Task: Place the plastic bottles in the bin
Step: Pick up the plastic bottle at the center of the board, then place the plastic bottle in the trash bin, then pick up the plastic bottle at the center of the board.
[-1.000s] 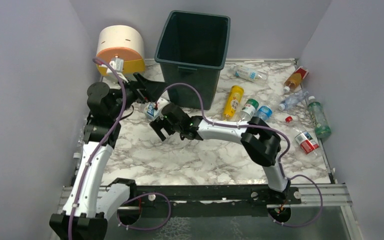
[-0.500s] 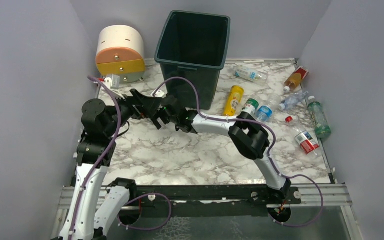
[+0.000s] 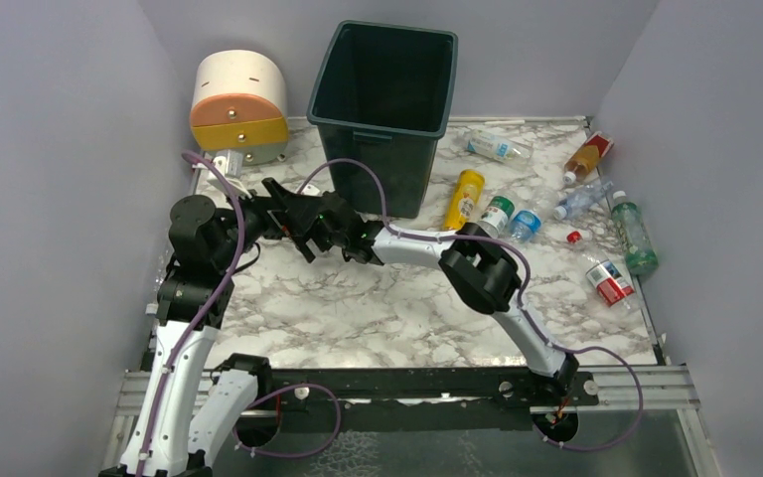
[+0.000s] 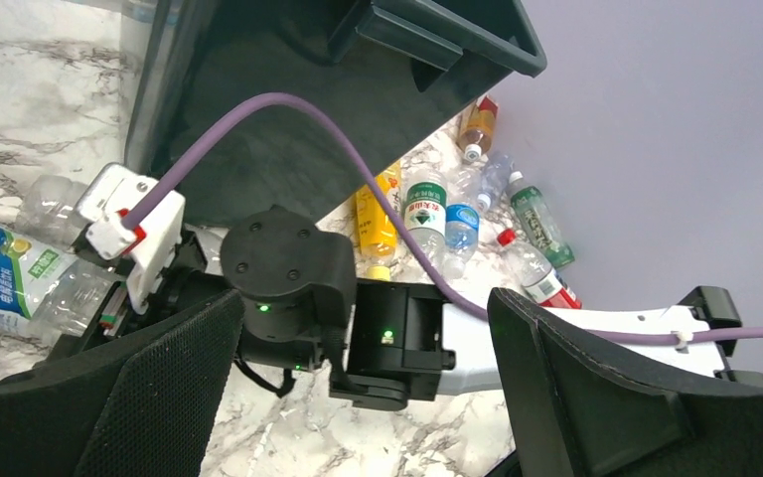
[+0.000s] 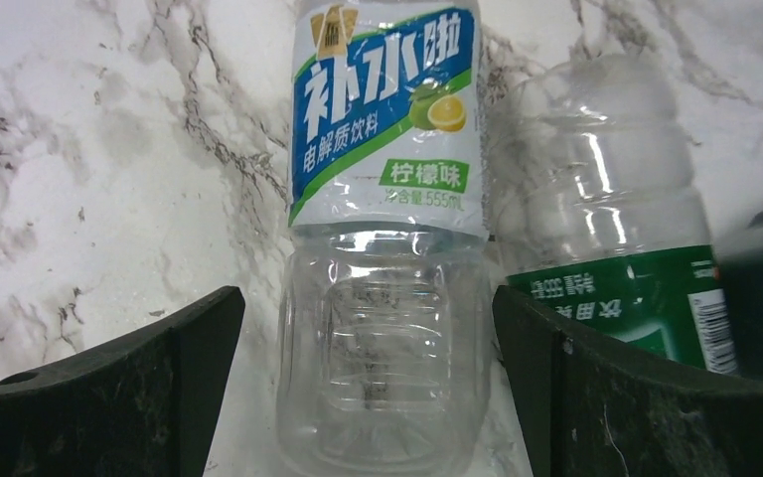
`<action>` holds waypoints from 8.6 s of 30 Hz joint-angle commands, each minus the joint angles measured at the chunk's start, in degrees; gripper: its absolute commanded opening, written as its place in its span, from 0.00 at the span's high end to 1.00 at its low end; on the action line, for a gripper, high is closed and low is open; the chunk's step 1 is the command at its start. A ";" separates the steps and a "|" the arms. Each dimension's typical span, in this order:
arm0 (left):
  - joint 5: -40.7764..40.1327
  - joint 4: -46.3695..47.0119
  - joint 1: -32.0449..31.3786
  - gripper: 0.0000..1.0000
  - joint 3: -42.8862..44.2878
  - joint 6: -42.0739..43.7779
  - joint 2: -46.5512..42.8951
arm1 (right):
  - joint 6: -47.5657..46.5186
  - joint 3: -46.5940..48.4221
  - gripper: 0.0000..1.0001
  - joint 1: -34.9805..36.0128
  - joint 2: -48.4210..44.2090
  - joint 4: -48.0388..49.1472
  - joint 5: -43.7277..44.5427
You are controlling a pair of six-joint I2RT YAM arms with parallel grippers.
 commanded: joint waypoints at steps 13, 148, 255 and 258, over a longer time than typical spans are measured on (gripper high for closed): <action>0.92 2.32 -0.16 0.01 -1.92 -1.59 -0.45 | 2.45 -5.02 0.31 -0.11 -2.85 0.69 -3.34; 14.84 42.87 -2.87 0.01 63.42 -16.42 60.85 | 13.54 -36.24 0.01 3.17 -58.98 -23.50 13.53; 5.17 16.44 -1.81 0.01 -2.90 -20.17 14.30 | 9.62 -35.87 0.63 -3.48 -61.69 -10.15 -9.66; 4.36 19.52 -1.79 0.01 -4.25 -22.81 13.53 | 10.27 -35.39 0.63 -3.30 -61.05 -9.78 -10.42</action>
